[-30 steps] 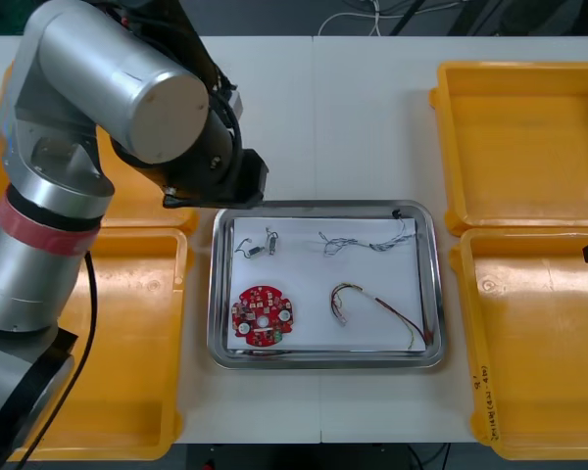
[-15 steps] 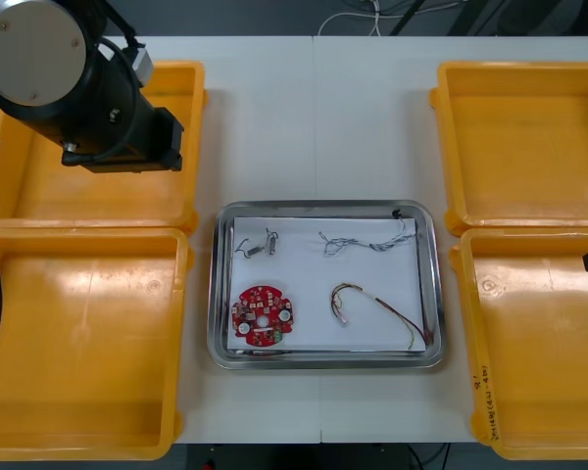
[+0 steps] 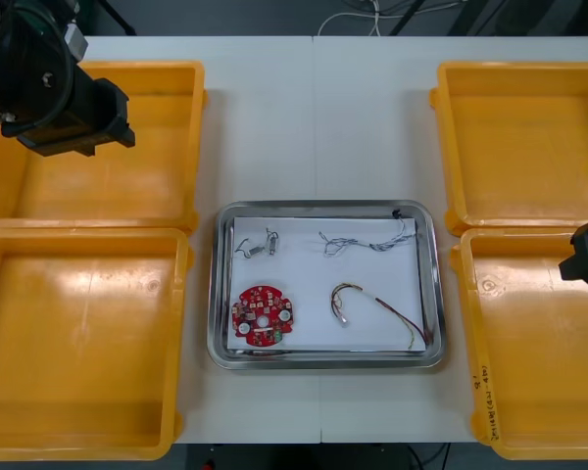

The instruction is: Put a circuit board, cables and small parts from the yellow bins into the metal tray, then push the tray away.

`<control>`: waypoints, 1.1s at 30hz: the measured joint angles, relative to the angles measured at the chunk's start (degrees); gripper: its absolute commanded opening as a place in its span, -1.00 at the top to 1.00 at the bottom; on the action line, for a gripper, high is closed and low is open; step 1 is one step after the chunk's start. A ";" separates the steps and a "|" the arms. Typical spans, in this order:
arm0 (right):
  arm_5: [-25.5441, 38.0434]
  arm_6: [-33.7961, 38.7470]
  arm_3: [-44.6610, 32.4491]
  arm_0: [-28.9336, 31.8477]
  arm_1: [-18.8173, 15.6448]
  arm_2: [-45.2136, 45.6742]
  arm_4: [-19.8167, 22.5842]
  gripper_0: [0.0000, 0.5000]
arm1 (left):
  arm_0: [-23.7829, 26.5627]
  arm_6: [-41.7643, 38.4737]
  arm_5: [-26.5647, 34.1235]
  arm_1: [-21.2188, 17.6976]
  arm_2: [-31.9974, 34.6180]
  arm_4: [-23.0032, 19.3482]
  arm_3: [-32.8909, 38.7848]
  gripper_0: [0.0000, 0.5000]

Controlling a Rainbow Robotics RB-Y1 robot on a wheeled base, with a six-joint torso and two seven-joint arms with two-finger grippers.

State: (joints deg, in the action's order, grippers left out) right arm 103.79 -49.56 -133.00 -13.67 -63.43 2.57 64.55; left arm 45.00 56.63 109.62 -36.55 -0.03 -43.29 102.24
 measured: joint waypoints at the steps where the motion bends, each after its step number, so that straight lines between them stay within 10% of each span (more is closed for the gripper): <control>1: 0.08 0.01 -0.18 -0.71 0.01 -1.04 -0.03 -1.00 | -0.02 0.01 0.01 -0.12 0.06 0.01 -0.02 -1.00; 33: 1.19 11.92 -2.88 -18.83 11.52 -35.72 -14.37 -1.00 | -15.28 13.90 0.03 -4.03 6.77 -0.05 10.32 -1.00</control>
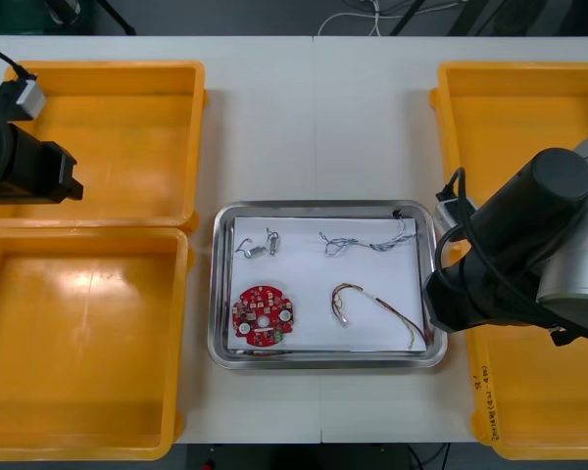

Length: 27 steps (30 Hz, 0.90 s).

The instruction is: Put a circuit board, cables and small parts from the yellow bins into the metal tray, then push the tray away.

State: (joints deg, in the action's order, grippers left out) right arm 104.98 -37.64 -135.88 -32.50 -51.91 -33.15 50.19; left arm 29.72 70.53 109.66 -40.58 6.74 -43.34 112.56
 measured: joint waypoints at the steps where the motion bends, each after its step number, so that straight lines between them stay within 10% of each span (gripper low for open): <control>1: 0.00 0.01 0.01 -0.38 0.46 -0.96 -0.31 -1.00 | -0.56 0.00 0.00 0.00 0.36 -0.02 0.42 -1.00; 27: 2.56 10.04 5.24 -0.98 14.87 -11.25 -11.75 -1.00 | -10.18 0.00 0.00 0.00 5.85 -0.66 7.22 -1.00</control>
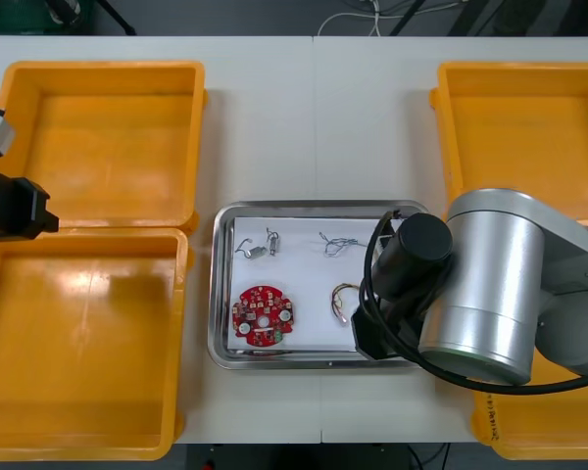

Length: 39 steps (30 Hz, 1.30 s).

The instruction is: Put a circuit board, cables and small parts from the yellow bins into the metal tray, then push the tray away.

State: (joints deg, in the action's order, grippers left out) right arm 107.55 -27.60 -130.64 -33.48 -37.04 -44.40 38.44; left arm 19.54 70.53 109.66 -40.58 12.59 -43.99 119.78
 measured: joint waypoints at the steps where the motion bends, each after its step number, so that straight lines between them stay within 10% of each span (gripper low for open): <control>1: 0.09 0.70 0.13 0.21 0.52 -0.06 -0.71 -1.00 | -0.32 0.00 0.00 0.00 0.10 -0.01 0.26 -1.00; 39: -0.36 5.76 7.66 9.33 14.31 -6.36 -15.48 -1.00 | -4.35 0.00 0.00 0.00 1.42 -0.55 2.34 -1.00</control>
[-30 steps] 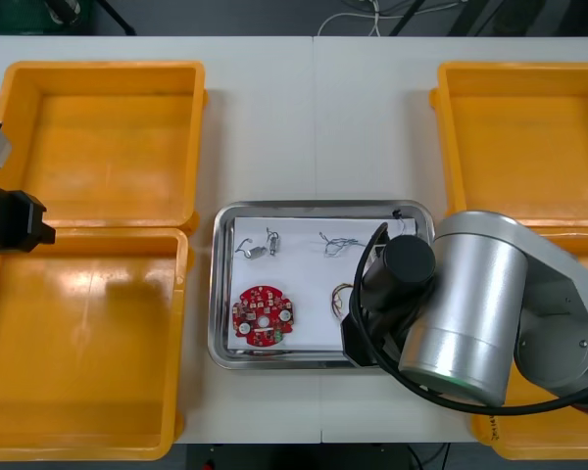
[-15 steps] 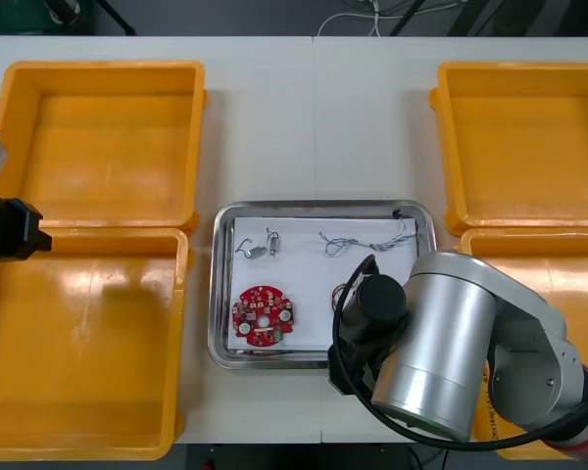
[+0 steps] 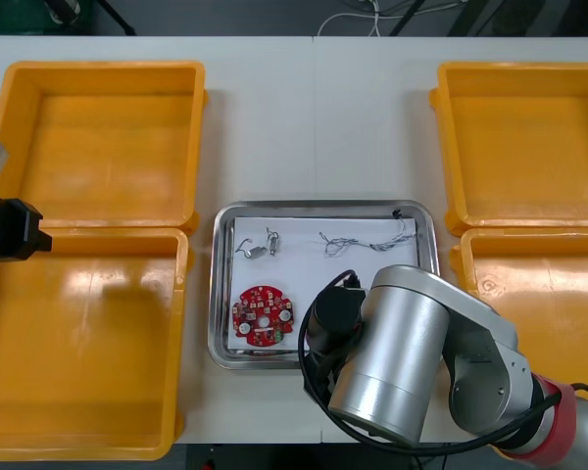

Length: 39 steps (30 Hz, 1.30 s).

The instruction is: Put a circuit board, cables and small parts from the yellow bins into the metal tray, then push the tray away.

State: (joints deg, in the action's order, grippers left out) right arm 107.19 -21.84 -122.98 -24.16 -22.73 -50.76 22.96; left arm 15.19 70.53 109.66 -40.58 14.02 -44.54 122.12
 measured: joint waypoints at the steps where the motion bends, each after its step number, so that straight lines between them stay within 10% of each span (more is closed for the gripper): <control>1: -0.40 0.00 0.06 0.20 0.08 -0.27 -0.29 -1.00 | 0.00 0.00 0.00 0.00 0.00 0.00 0.00 -1.00; 39: -4.70 0.32 4.79 3.51 4.27 -5.88 -8.46 -1.00 | -0.03 0.00 0.00 0.00 0.00 0.00 0.01 -1.00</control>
State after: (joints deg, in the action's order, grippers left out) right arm 102.49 -21.53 -118.19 -20.65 -18.46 -56.64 14.49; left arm 15.16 70.53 109.66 -40.58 14.02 -44.55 122.12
